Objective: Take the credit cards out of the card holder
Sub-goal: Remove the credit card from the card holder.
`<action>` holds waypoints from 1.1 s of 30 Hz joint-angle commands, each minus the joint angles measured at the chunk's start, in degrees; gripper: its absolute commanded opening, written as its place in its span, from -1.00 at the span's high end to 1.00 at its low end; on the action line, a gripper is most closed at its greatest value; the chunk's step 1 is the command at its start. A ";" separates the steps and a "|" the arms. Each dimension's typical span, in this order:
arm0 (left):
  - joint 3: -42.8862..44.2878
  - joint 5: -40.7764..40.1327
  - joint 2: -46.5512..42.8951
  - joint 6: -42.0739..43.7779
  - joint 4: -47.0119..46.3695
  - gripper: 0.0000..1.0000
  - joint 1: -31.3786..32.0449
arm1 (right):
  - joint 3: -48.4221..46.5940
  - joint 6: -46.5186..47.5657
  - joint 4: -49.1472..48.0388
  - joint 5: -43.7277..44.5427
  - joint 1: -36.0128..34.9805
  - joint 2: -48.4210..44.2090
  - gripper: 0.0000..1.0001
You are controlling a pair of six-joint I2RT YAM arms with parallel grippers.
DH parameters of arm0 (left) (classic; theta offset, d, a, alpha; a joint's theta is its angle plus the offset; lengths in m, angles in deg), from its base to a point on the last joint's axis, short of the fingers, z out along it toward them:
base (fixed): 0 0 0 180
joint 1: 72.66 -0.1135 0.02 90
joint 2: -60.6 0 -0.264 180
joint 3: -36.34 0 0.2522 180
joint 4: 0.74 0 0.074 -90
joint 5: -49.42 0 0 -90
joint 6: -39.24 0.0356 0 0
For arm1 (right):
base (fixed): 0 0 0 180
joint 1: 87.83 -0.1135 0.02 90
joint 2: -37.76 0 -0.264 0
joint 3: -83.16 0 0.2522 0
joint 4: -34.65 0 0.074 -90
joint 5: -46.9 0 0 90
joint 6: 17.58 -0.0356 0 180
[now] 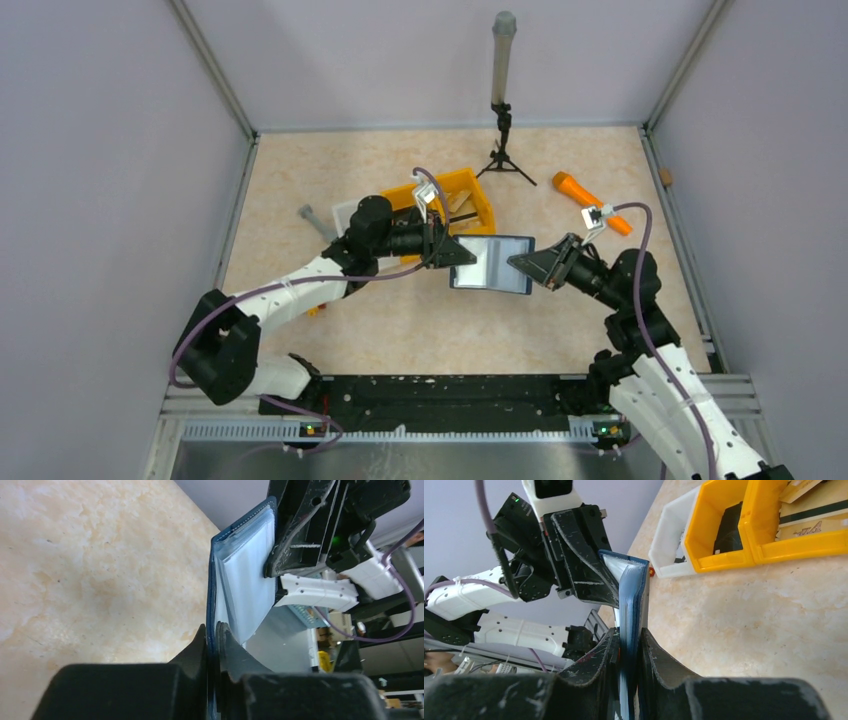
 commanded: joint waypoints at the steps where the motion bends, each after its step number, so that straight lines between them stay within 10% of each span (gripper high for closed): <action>1: 1.79 0.16 -1.28 2.34 1.02 1.00 -0.04 | 0.22 -0.97 -3.35 -1.45 0.35 0.64 1.00; 23: -1.19 0.46 -1.80 -3.25 -2.85 1.00 -2.88 | 2.69 -4.14 -9.94 -5.27 0.30 1.13 0.16; 33: -0.59 1.10 -2.11 -4.60 -3.65 1.00 -2.90 | 2.53 -3.11 -7.20 -4.15 0.29 0.16 0.30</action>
